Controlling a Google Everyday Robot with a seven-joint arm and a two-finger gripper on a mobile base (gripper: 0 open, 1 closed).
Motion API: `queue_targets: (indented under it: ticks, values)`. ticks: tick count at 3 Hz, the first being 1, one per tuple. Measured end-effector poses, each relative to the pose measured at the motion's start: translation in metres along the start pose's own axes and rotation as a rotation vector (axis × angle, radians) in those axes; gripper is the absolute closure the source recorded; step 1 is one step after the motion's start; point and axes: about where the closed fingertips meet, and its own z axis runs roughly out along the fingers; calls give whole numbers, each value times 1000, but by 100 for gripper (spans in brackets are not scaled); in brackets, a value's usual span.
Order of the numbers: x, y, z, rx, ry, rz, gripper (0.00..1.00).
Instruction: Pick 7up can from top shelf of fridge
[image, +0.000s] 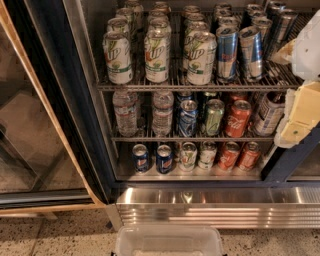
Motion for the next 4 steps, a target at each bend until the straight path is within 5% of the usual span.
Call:
queue_targets:
  ticks: [2, 4]
  values:
    - [-12, -5, 6, 28, -38, -20, 0]
    - [-71, -9, 35, 128, -296, -94, 0]
